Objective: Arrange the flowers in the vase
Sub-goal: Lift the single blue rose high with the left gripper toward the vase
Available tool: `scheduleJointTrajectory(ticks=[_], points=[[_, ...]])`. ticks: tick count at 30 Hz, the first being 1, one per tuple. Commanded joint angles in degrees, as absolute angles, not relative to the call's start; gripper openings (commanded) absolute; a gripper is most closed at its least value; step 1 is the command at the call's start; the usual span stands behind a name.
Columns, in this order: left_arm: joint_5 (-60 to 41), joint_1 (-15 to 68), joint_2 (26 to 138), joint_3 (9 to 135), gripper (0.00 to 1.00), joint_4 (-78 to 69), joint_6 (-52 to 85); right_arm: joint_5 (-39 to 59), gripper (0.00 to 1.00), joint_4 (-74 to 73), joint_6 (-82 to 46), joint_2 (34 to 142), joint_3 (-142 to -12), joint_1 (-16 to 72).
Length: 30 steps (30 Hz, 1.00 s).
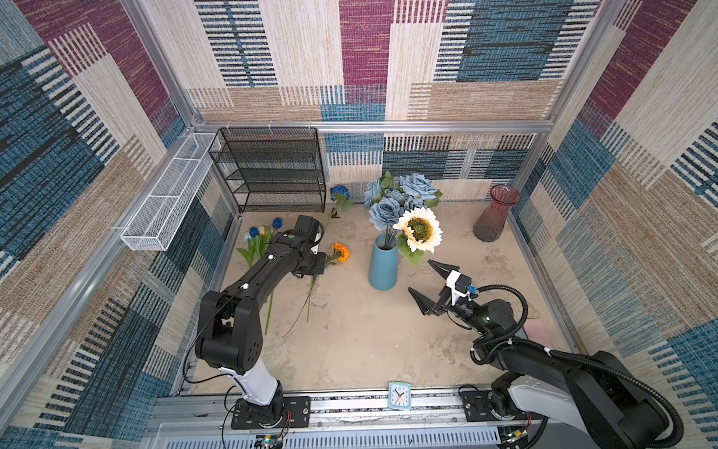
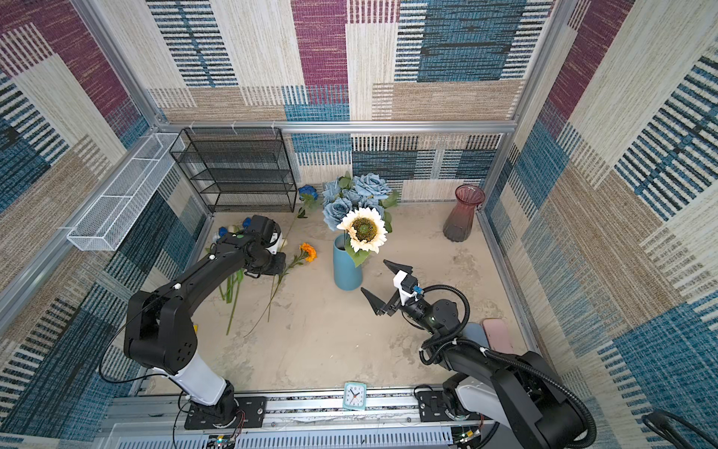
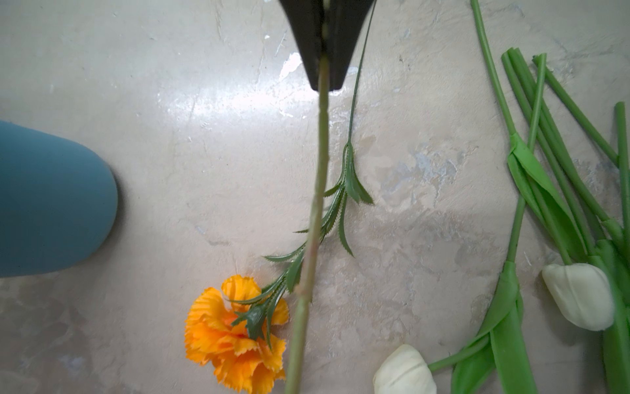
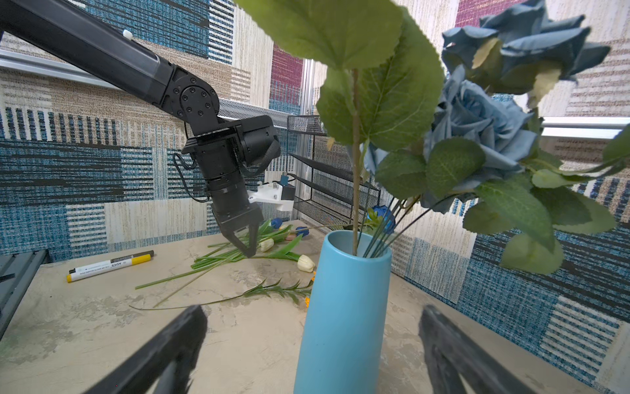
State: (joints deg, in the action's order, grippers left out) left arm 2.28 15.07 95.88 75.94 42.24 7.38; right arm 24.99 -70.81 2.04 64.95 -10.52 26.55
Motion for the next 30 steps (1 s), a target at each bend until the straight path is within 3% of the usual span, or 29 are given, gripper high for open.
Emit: scheduleJointTrajectory(ticks=[1, 9, 18, 30], points=[[0.2, 15.2, 94.1, 74.4, 0.00, 38.1, 7.6, 24.4, 1.00, -72.5, 1.9, 64.5, -10.3, 26.7], [-9.0, 15.6, 81.2, 64.9, 0.00, 20.5, 9.4, 23.8, 1.00, -72.9, 1.8, 64.1, -9.9, 26.7], [-20.6, 15.9, 66.0, 50.6, 0.00, -10.5, 14.9, 23.0, 1.00, -73.4, 1.8, 63.0, -9.4, 26.8], [-24.8, 19.8, 60.9, 53.1, 0.00, -23.7, 10.8, 23.5, 1.00, -74.0, 1.4, 63.5, -9.3, 26.8]])
